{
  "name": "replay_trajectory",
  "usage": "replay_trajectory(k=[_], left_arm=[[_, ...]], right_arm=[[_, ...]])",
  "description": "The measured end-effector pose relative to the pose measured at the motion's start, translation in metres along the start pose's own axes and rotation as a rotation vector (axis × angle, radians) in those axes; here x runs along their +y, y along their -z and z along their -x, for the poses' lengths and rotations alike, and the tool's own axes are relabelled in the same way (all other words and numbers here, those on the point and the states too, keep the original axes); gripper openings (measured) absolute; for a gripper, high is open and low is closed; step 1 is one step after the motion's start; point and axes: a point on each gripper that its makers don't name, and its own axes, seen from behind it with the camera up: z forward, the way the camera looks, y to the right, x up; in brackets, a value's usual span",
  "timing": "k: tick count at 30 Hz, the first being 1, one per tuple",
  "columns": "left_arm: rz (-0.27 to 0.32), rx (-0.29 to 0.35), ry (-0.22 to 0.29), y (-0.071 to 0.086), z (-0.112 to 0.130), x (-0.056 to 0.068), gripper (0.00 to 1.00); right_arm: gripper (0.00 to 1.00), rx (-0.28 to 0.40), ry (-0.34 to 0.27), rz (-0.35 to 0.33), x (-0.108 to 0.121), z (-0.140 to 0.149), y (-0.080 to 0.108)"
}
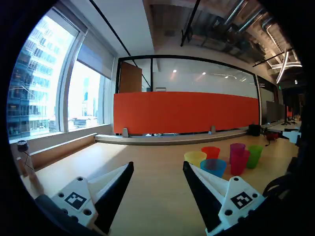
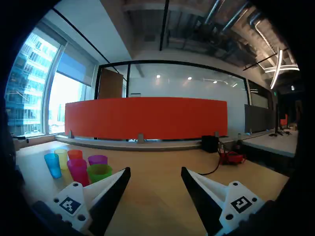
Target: Pour water
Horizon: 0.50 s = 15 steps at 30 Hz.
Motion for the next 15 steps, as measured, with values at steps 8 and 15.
replay_trajectory(k=[8,15], left_arm=[[-0.001,0.000,0.000,-0.0007,0.0000,0.0002,0.93],[-0.009,0.000,0.000,0.0011,0.0000,-0.0019,0.93]], right_arm=[[0.99,0.000,0.000,0.001,-0.0003,-0.0010,-0.0001],[0.99,0.001,0.001,0.001,-0.0009,-0.0013,0.0002]])
